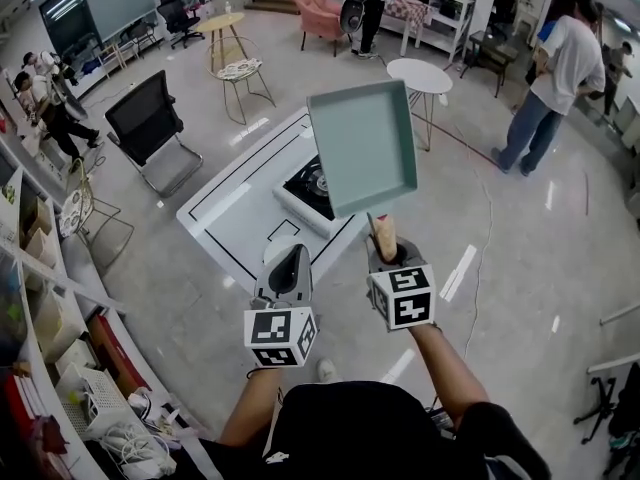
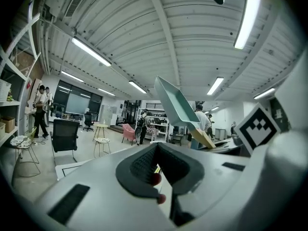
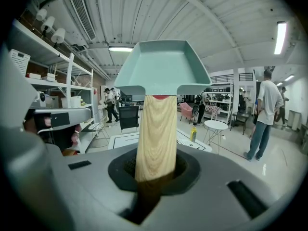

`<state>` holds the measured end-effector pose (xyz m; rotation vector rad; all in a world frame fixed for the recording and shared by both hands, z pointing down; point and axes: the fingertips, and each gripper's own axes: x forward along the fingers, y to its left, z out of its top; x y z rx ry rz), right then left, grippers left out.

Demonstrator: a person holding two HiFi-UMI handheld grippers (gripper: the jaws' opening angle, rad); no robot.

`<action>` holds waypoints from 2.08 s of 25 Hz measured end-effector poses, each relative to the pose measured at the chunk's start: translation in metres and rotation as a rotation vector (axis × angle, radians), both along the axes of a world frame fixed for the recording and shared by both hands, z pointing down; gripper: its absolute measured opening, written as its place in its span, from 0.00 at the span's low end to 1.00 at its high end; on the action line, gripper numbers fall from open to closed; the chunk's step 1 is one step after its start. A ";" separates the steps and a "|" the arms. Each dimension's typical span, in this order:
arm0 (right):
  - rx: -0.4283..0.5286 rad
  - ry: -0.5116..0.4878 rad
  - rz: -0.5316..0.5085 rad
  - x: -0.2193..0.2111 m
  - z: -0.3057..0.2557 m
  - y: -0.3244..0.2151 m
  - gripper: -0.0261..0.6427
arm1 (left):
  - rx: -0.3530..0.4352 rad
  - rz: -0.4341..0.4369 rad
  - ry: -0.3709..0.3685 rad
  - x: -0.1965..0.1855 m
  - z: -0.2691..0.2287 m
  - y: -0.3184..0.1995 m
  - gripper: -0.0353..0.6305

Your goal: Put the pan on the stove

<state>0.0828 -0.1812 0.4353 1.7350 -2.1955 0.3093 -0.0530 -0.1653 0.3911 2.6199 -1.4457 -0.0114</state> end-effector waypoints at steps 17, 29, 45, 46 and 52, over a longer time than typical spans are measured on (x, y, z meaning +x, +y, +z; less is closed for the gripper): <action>-0.006 0.015 0.020 -0.028 0.004 -0.060 0.08 | 0.008 0.018 -0.008 -0.034 0.010 -0.061 0.06; -0.035 0.021 0.032 -0.005 0.018 -0.090 0.08 | -0.013 0.042 0.004 -0.009 0.019 -0.096 0.06; -0.182 0.053 -0.059 0.028 0.056 -0.160 0.08 | -0.051 -0.005 0.004 0.029 0.033 -0.164 0.06; -0.196 0.056 -0.068 0.030 0.060 -0.164 0.08 | -0.054 -0.010 0.004 0.031 0.034 -0.169 0.06; -0.288 0.086 -0.134 0.044 0.085 -0.188 0.08 | -0.087 -0.042 0.019 0.046 0.043 -0.194 0.06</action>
